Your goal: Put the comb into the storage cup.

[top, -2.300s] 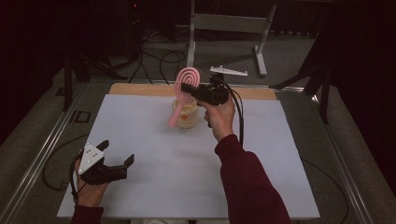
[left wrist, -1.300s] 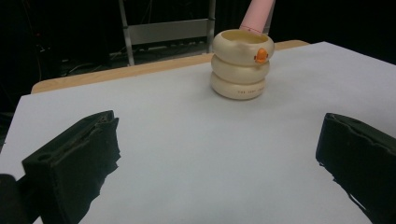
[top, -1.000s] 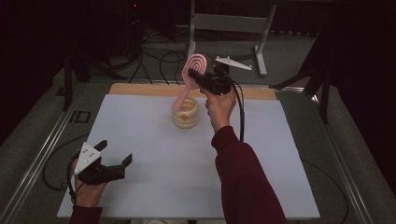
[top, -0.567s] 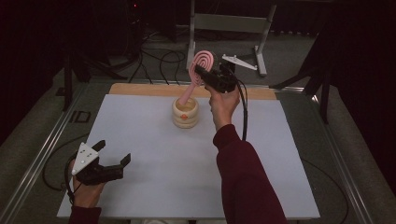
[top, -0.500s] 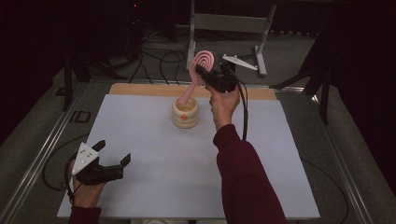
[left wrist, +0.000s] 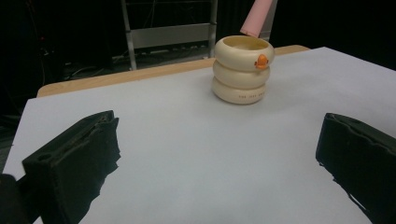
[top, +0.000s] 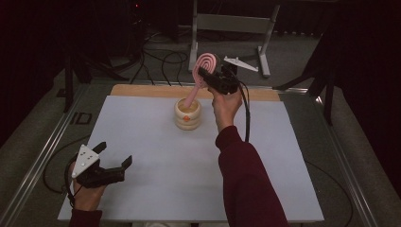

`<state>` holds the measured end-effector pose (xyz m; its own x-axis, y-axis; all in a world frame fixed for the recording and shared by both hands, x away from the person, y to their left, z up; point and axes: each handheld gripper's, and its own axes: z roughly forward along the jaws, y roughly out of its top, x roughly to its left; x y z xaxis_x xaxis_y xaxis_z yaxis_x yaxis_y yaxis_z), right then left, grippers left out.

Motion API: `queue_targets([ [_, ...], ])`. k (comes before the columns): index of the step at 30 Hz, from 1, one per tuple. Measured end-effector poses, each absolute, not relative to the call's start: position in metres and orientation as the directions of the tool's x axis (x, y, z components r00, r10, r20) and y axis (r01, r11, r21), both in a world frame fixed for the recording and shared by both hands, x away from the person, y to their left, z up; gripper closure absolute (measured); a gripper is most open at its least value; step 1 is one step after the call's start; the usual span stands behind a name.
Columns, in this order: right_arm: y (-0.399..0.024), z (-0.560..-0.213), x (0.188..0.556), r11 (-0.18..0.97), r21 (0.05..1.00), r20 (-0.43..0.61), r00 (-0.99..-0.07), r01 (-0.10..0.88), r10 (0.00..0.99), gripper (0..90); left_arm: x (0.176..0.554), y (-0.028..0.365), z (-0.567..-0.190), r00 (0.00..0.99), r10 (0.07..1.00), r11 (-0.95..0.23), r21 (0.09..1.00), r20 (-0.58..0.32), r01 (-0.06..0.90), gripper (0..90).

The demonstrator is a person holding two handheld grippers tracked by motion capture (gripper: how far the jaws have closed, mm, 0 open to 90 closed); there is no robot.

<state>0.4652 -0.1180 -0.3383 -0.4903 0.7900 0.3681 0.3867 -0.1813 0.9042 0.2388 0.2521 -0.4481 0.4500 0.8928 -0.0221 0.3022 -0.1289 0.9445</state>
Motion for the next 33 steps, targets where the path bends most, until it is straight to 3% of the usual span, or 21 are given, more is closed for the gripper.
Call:
queue_targets([
  [33,-0.107,-0.361,0.473,-0.187,0.896,0.372,-0.448,0.403,0.813,64.1,0.237,0.251,-0.449,0.459,0.888,-0.128,0.945,-0.026,0.3,0.0],
])
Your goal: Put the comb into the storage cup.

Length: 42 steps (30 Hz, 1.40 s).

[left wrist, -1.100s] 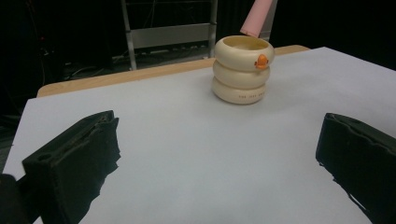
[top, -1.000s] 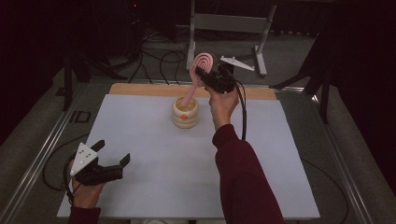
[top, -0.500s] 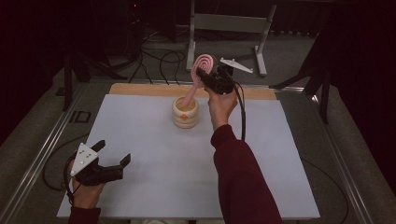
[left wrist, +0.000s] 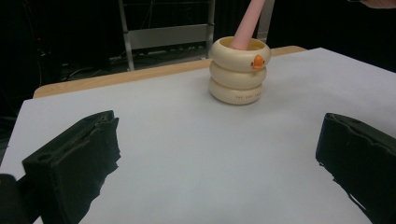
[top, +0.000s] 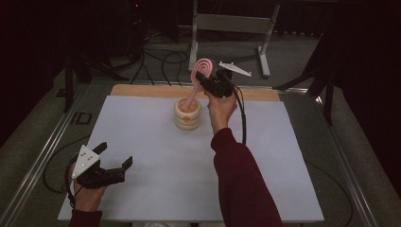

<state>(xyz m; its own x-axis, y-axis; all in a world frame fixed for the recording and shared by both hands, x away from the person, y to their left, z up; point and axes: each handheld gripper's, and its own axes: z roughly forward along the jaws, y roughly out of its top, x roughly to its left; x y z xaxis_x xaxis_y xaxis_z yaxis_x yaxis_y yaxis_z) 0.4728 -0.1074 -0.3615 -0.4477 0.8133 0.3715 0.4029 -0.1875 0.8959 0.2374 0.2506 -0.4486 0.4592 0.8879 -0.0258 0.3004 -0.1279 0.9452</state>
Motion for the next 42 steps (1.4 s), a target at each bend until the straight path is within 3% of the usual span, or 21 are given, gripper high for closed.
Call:
queue_targets([
  [42,-0.091,-0.387,0.475,-0.158,0.889,0.357,-0.433,0.43,0.828,64.0,0.238,0.247,-0.45,0.469,0.883,-0.138,0.944,-0.021,0.301,0.0],
])
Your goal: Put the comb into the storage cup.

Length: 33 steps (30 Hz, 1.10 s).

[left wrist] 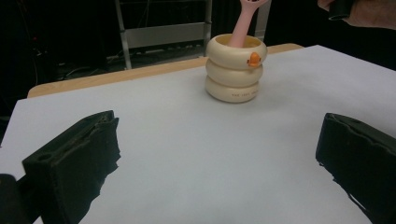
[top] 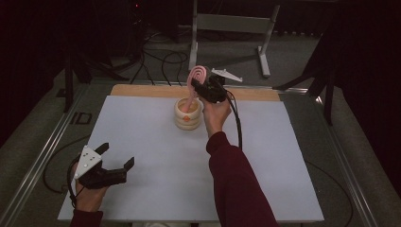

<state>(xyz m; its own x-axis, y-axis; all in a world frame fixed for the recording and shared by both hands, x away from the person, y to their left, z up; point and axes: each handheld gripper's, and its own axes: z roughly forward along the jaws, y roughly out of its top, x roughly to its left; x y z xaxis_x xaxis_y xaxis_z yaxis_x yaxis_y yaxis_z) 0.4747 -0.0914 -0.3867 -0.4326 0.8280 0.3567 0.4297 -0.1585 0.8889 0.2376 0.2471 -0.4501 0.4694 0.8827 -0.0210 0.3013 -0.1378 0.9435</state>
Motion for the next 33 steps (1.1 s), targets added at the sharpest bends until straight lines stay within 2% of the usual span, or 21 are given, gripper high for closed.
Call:
queue_targets([
  [33,-0.083,-0.412,0.474,-0.141,0.88,0.351,-0.421,0.454,0.837,64.0,0.238,0.247,-0.451,0.469,0.883,-0.137,0.943,-0.022,0.303,0.0],
])
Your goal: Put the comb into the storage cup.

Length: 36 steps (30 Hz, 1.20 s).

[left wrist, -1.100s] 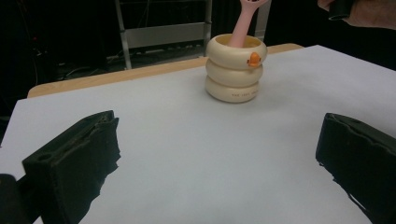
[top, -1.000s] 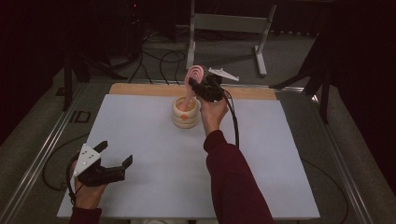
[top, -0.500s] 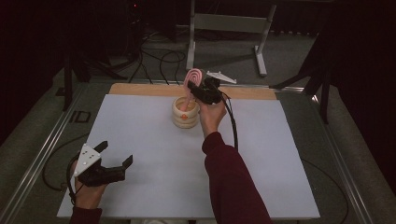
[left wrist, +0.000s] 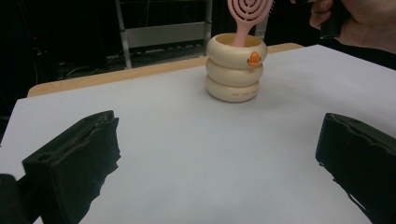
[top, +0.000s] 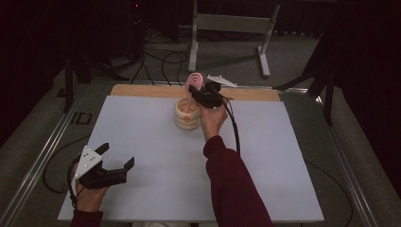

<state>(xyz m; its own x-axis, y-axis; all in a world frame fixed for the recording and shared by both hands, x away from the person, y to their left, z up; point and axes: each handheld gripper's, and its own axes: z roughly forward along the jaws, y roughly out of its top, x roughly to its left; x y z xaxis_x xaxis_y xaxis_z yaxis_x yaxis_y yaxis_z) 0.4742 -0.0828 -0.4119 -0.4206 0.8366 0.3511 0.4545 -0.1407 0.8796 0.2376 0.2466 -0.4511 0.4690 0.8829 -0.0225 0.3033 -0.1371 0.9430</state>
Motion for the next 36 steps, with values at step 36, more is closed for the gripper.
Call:
queue_targets([
  [36,-0.073,-0.428,0.473,-0.165,0.861,0.388,-0.412,0.481,0.824,63.8,0.238,0.246,-0.452,0.468,0.883,-0.138,0.941,-0.023,0.308,0.0],
])
